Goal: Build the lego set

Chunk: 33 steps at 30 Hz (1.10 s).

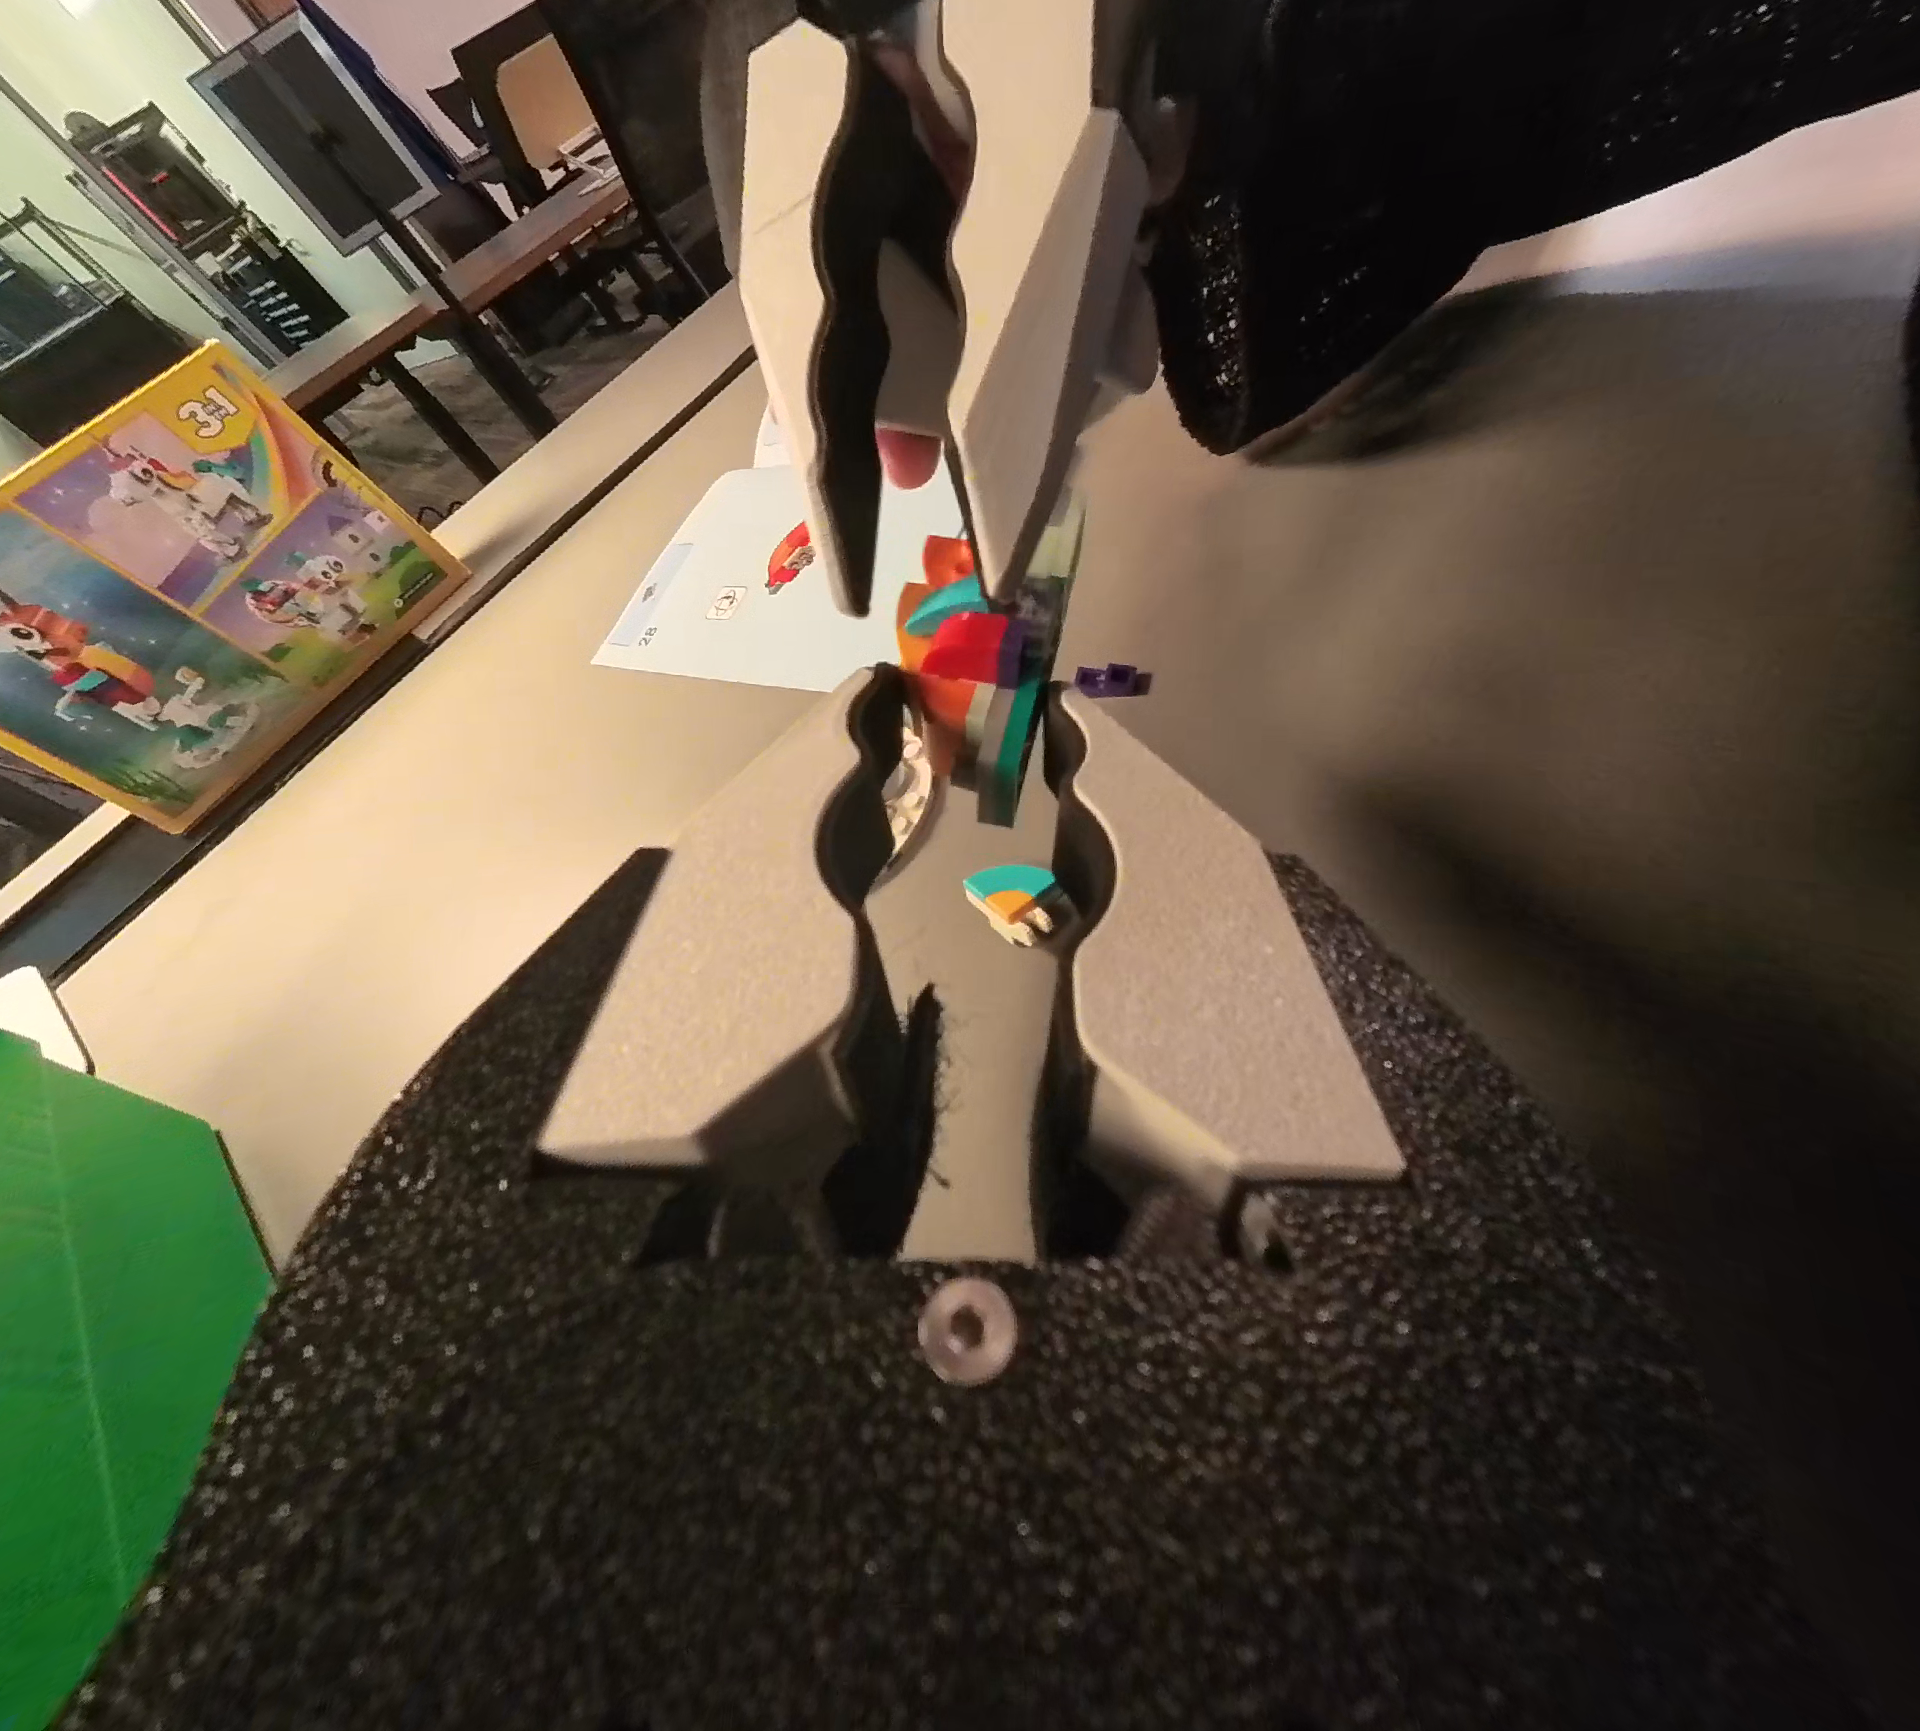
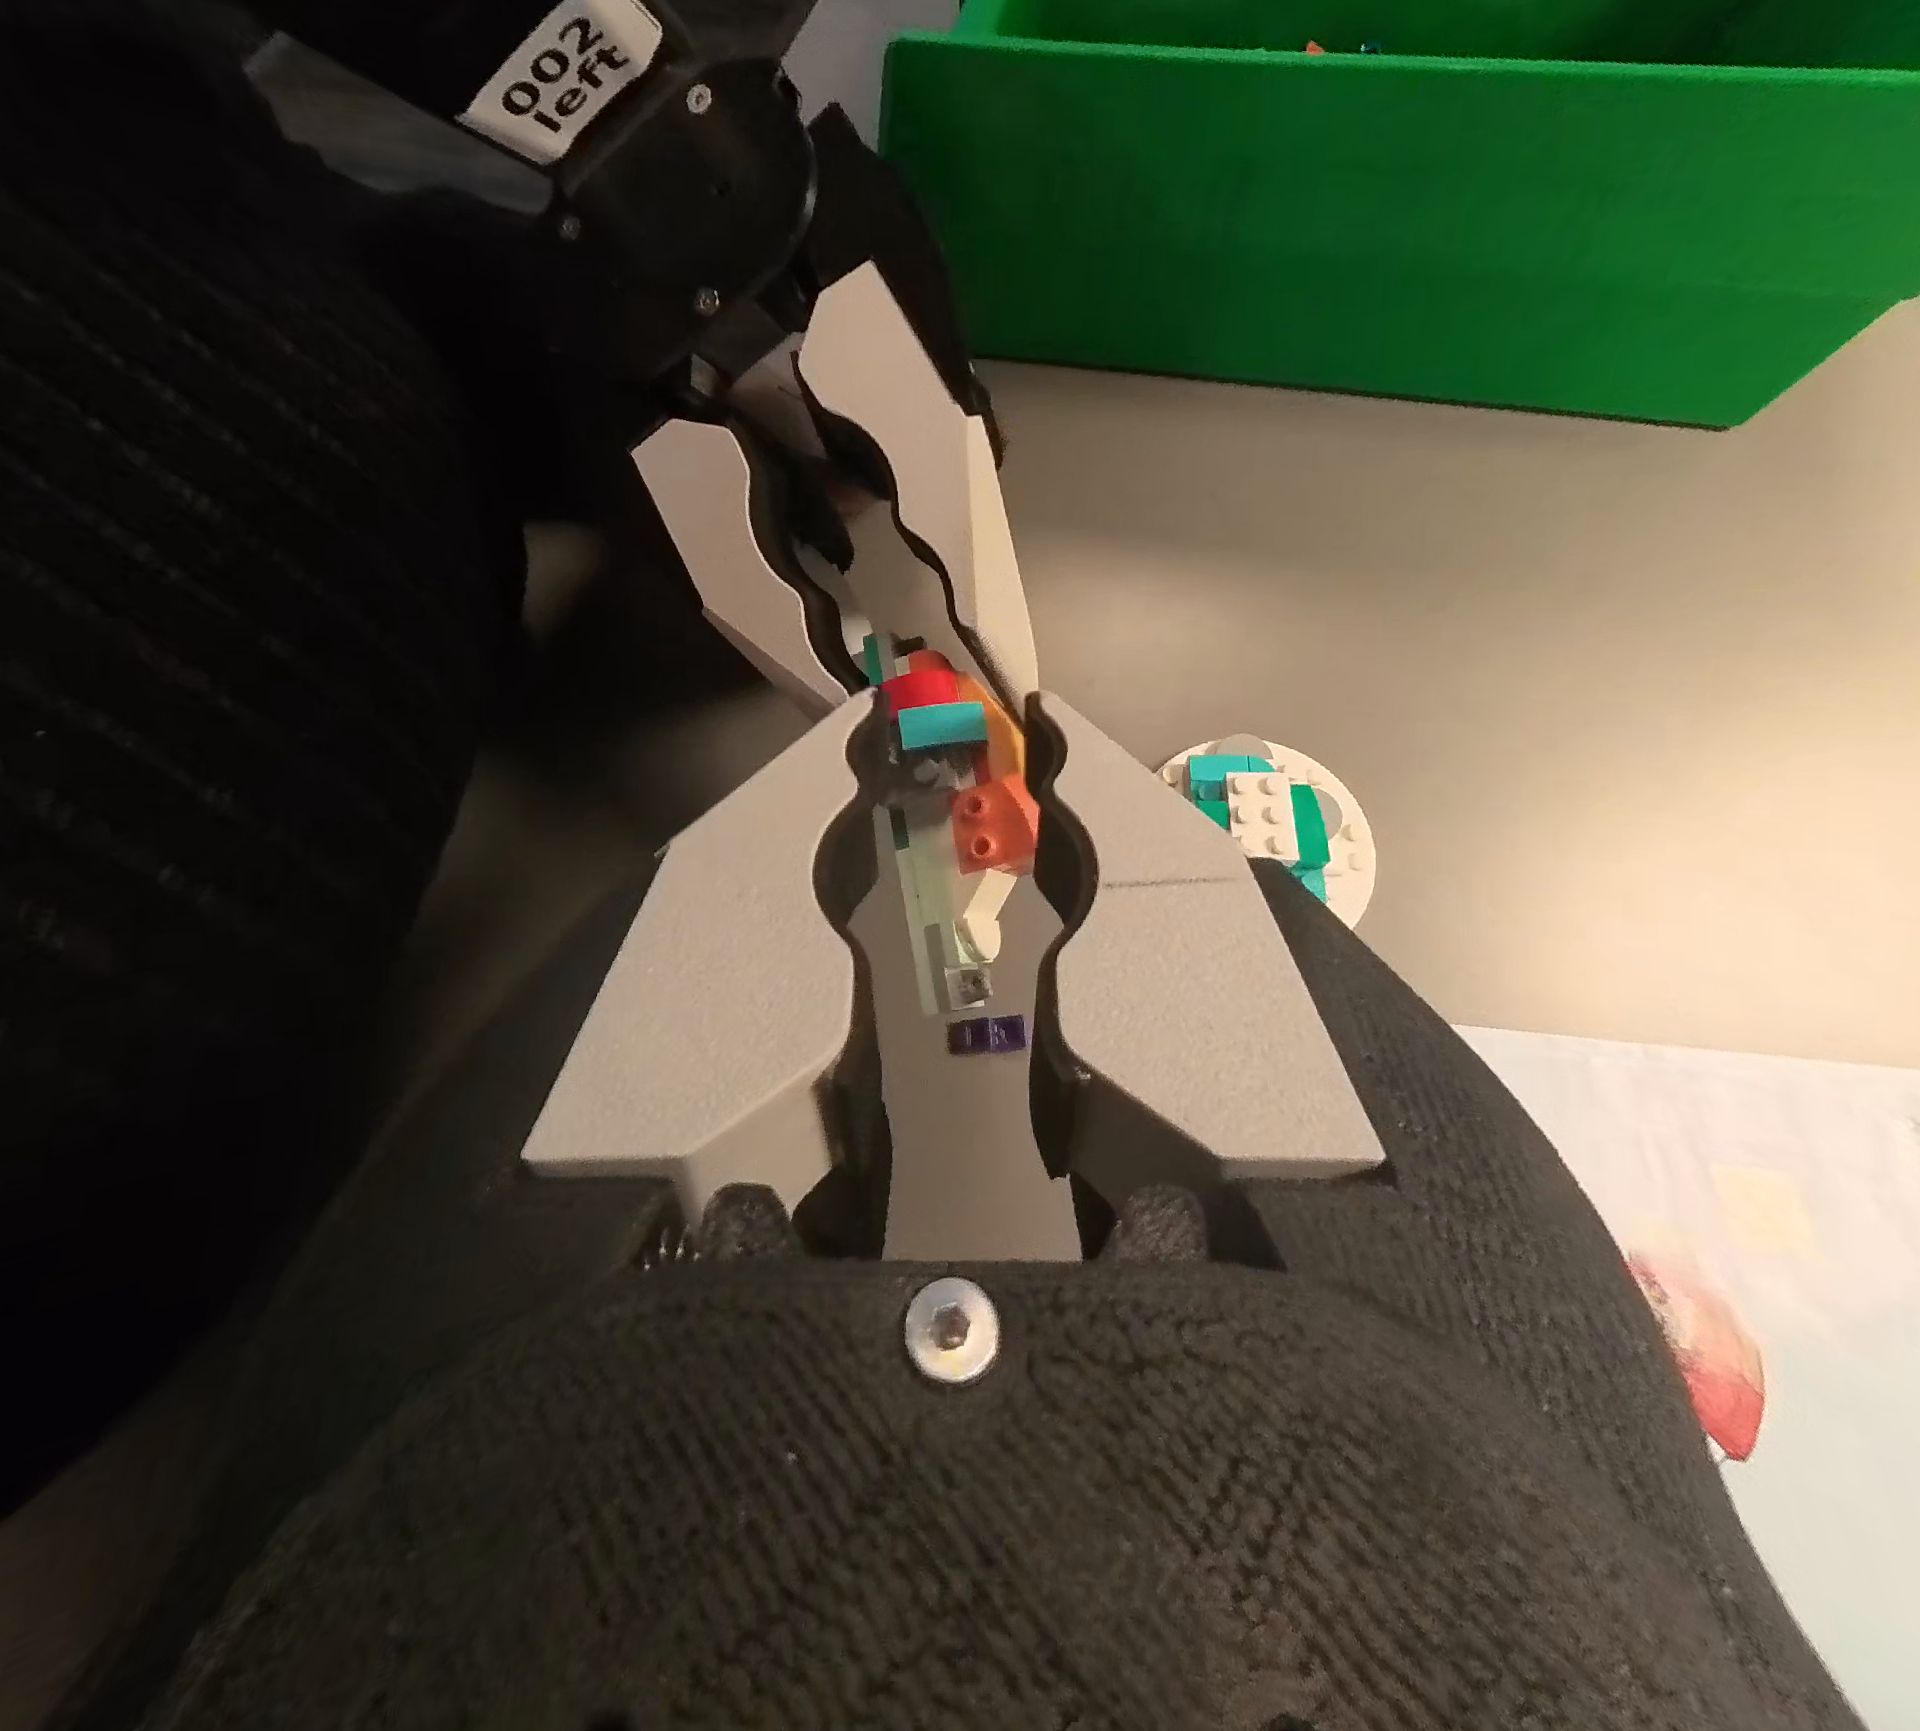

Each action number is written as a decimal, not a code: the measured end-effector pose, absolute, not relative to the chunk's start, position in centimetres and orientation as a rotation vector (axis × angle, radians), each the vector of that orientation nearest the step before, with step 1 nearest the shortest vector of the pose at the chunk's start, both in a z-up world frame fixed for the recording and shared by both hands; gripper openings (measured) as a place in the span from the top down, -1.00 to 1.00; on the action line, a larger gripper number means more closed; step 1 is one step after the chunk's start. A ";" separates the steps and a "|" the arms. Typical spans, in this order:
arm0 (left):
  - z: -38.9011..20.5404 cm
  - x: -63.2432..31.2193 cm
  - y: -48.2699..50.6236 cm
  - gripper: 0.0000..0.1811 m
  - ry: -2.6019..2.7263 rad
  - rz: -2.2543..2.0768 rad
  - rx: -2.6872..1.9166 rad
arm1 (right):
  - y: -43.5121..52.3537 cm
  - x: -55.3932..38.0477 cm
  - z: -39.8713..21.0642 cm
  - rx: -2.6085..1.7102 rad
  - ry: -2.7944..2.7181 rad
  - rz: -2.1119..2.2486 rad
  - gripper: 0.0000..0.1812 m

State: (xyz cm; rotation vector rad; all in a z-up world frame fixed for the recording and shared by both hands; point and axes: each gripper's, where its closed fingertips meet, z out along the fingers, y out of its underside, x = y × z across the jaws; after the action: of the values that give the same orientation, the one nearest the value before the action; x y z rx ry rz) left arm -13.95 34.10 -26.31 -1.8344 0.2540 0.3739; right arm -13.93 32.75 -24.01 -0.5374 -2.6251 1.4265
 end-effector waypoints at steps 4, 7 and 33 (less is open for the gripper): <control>-26.4 -14.3 34.1 0.74 0.232 0.373 -1.846 | 32.9 -13.9 -23.1 -0.482 -2.555 1.442 0.64; -26.5 -14.9 34.0 0.73 0.176 0.358 -1.859 | 32.9 -13.3 -22.4 -0.253 -2.425 1.361 0.51; -26.1 -15.7 33.8 0.74 -0.061 0.081 -1.850 | 33.1 -15.9 -25.6 0.584 -1.866 0.368 0.64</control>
State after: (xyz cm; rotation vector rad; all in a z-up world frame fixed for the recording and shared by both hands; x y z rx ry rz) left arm -15.71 33.81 -26.07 -1.8503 -0.0606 0.0813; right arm -15.89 33.05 -25.61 0.5843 -1.8657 0.3683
